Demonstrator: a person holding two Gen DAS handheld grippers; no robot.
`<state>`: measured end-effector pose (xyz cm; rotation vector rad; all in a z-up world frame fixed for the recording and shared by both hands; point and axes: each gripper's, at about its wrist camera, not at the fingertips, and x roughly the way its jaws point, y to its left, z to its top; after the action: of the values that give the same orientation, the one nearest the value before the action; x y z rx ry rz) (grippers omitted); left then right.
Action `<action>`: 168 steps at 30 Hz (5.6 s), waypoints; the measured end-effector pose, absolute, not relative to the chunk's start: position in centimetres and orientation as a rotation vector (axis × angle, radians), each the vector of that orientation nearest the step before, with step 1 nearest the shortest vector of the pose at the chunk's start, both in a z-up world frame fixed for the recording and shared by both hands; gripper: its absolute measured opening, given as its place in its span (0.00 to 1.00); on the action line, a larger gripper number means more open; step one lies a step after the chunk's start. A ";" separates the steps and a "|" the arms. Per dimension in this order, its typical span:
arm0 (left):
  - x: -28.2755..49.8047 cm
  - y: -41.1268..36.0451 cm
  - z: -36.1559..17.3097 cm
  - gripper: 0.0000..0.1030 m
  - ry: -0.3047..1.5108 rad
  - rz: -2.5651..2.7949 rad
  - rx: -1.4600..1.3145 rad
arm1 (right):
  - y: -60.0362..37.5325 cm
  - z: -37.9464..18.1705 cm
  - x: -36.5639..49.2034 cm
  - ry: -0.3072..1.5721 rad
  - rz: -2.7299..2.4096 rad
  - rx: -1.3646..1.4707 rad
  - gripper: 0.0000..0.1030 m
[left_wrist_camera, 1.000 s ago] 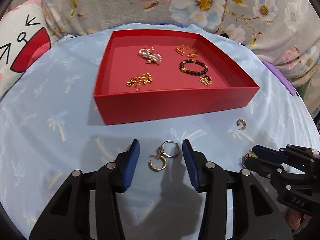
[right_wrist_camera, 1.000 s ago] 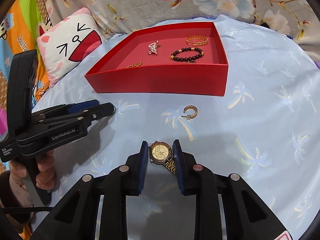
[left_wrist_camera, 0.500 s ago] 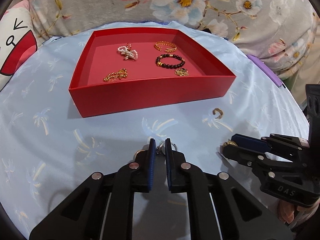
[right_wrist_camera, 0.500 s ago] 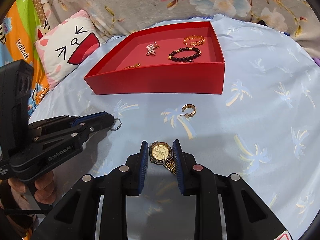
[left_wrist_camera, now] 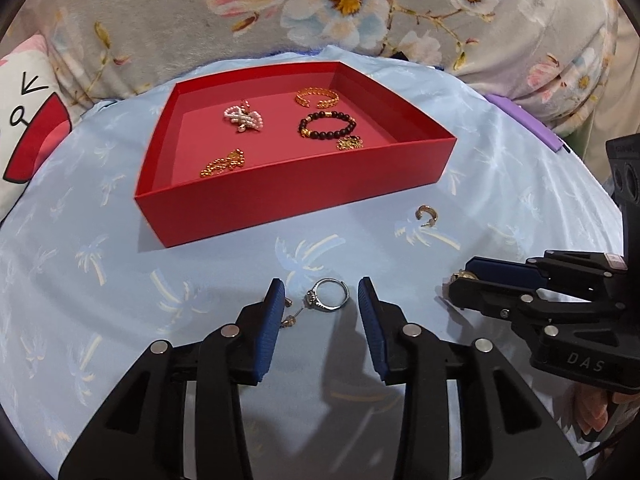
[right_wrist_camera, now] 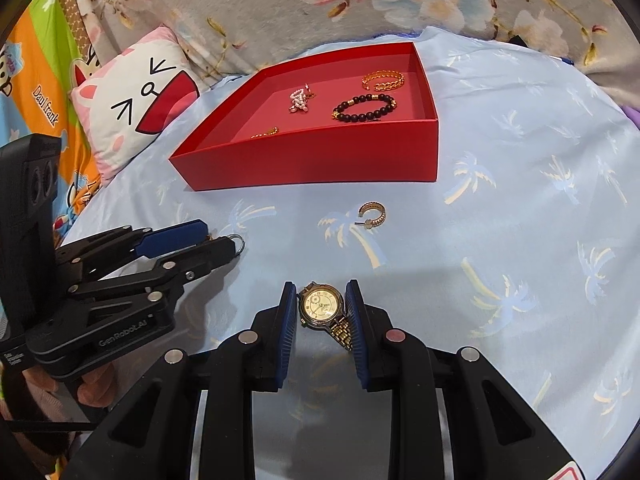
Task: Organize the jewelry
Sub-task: 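Close the left tool on the silver ring while the right tool holds the watch, then carry the watch and ring into the red box and open both tools, then withdraw both tools from the box toward the gold hoop earrings, then close the right tool on a gold hoop earring while the left tool approaches the other hoop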
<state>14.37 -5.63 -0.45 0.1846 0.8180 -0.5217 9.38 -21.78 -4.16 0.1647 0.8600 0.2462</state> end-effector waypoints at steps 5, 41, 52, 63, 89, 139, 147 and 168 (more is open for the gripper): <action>14.9 -6.2 -0.5 0.27 0.818 -0.552 0.207 | -21.8 -4.1 9.3 0.859 0.243 0.169 0.23; 17.7 -0.3 11.6 0.04 0.639 -0.436 0.021 | -22.6 5.8 10.0 0.617 0.202 0.130 0.21; 26.8 -2.0 9.6 0.04 0.716 -0.405 -0.048 | -21.5 7.2 18.5 0.623 0.252 0.182 0.21; 31.8 -3.9 4.1 0.04 0.822 -0.342 0.005 | -18.8 0.7 25.2 0.778 0.250 0.164 0.21; 16.5 -0.3 2.8 0.53 0.771 -0.313 0.021 | -23.4 -1.4 9.5 0.740 0.165 0.202 0.26; 15.3 -2.2 -0.8 0.16 0.849 -0.368 0.038 | -21.9 -4.0 14.2 0.835 0.072 0.105 0.27; 15.3 -2.2 -0.8 0.16 0.849 -0.368 0.038 | -21.7 -4.0 14.3 0.838 0.064 0.093 0.28; 11.4 0.6 -0.8 0.16 0.839 -0.358 -0.003 | -21.7 -4.0 10.7 0.823 0.076 0.133 0.06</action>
<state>11.37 0.55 -0.77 -0.0029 0.8391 -0.3578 10.71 -21.69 -3.99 0.1335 0.8226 0.0760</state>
